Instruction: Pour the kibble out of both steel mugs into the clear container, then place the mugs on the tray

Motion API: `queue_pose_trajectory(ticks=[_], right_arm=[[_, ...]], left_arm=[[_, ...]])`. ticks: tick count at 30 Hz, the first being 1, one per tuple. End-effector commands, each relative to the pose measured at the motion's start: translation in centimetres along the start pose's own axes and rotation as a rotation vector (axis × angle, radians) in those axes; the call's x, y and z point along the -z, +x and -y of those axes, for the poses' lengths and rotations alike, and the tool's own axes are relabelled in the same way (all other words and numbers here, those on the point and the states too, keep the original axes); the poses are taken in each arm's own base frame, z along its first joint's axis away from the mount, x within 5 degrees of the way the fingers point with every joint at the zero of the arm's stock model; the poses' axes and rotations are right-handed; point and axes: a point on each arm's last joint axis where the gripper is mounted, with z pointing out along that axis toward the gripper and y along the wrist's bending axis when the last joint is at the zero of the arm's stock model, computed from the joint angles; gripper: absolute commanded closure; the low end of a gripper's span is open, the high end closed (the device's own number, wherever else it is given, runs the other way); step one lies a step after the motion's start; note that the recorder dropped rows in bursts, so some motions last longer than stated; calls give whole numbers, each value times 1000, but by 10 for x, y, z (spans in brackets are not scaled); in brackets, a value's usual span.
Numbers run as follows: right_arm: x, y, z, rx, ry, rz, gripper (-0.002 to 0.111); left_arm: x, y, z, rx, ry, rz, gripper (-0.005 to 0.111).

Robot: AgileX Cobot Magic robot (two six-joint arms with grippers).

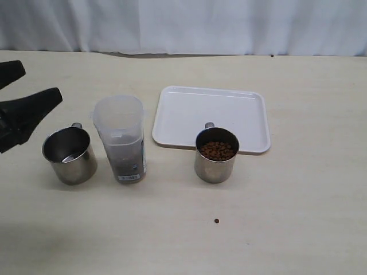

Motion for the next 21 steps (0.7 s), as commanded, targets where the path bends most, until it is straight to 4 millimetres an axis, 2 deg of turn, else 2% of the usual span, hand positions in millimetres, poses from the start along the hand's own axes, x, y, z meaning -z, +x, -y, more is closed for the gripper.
queue_pose_trajectory(ticks=[1, 4, 7, 8, 11, 16, 17, 21], right_arm=[[0, 1, 0, 2, -4, 2, 103], [0, 1, 0, 2, -4, 2, 103], [0, 1, 0, 2, -4, 2, 103], [0, 1, 0, 2, -4, 2, 103], [0, 1, 0, 2, -4, 2, 103], [0, 1, 0, 2, -4, 2, 103], [0, 1, 0, 2, -4, 2, 103], [0, 1, 0, 2, -4, 2, 103]], left_arm=[[6, -21, 5, 171, -24, 99, 31], [11, -33, 10, 218, -27, 150, 51], [16, -44, 20, 191, -7, 181, 87], [19, -48, 25, 156, 6, 189, 106], [27, -59, 34, 87, -21, 209, 107], [50, -62, 34, 19, -361, 109, 107], [59, -63, 37, 11, -440, 116, 107], [83, -59, 55, 8, -552, 214, 107]])
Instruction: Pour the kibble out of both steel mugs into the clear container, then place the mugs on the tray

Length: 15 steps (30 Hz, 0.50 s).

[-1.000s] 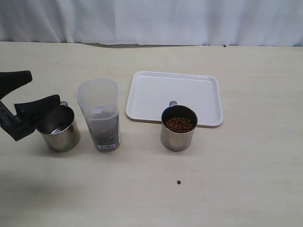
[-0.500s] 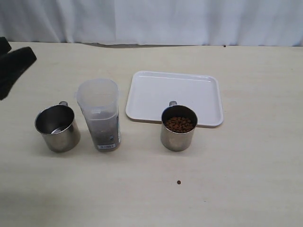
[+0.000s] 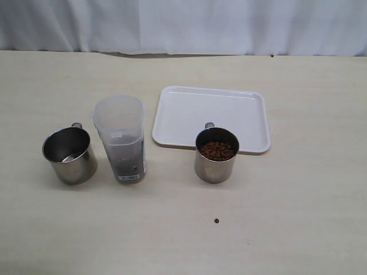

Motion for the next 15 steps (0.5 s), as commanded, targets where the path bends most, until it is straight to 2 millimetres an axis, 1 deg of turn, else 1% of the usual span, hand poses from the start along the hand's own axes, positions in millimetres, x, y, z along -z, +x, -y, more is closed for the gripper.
queue_pose_trajectory(ticks=[1, 5, 8, 12, 14, 15], right_arm=[[0, 1, 0, 2, -4, 2, 103], [0, 1, 0, 2, -4, 2, 103], [0, 1, 0, 2, -4, 2, 103], [0, 1, 0, 2, -4, 2, 103], [0, 1, 0, 2, -4, 2, 103], [0, 1, 0, 2, -4, 2, 103]], left_arm=[[35, 3, 5, 21, -163, 92, 107], [62, 17, 8, 13, -277, 154, 107], [73, 30, 9, 20, -314, 186, 107], [78, 52, 8, 42, -337, 161, 107], [78, 53, 7, 39, -350, 151, 107], [79, 56, 4, 29, -383, 114, 107]])
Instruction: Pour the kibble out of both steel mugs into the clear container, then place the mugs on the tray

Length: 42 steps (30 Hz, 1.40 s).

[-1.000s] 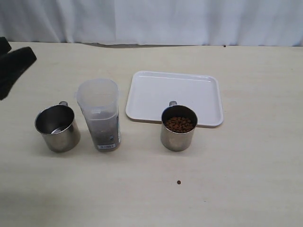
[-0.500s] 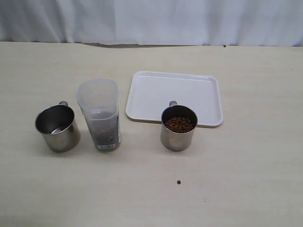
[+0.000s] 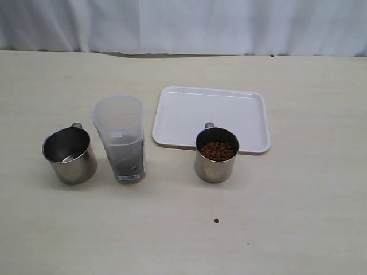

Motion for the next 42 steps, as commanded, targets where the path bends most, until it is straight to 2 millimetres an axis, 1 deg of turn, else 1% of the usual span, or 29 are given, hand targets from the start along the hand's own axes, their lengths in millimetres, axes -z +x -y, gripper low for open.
queue_pose_trajectory(ticks=[1, 11, 20, 26, 34, 42], right_arm=[[0, 1, 0, 2, -4, 2, 103], [0, 1, 0, 2, -4, 2, 103], [0, 1, 0, 2, -4, 2, 103], [0, 1, 0, 2, -4, 2, 103], [0, 1, 0, 2, -4, 2, 103], [0, 1, 0, 2, -4, 2, 103]], left_arm=[[2, 10, -7, -22, -72, -70, 107], [2, 12, -6, -14, -43, -95, 107], [3, 14, -11, -8, -84, -123, 107], [7, 13, -9, -1, -32, -113, 107], [8, 18, -16, 32, -97, -163, 107], [8, 18, -16, 16, -93, -161, 107]])
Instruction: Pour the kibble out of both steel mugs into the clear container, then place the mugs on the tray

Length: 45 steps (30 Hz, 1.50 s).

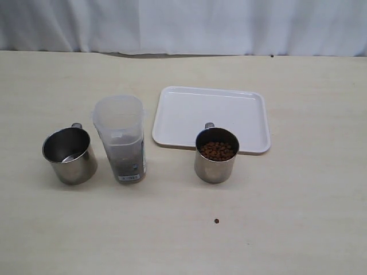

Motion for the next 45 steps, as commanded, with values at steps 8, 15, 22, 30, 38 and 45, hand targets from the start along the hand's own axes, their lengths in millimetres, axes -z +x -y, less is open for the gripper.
queue_pose_trajectory(ticks=[8, 15, 22, 30, 38, 45], right_arm=[[0, 1, 0, 2, -4, 2, 103], [0, -3, 0, 62, 3, 40, 103], [0, -6, 0, 79, 2, 69, 103], [2, -16, -2, 82, -16, 184, 103], [4, -27, -2, -211, -54, 303, 103], [-3, -24, -6, -203, -105, 232, 103]], left_arm=[[0, 1, 0, 12, -3, -1, 107], [0, 1, 0, 12, 0, 1, 107], [0, 1, 0, 12, 0, 1, 107], [0, 1, 0, 12, 0, 1, 107], [0, 1, 0, 12, 0, 1, 107], [0, 1, -1, -4, -6, 0, 107]])
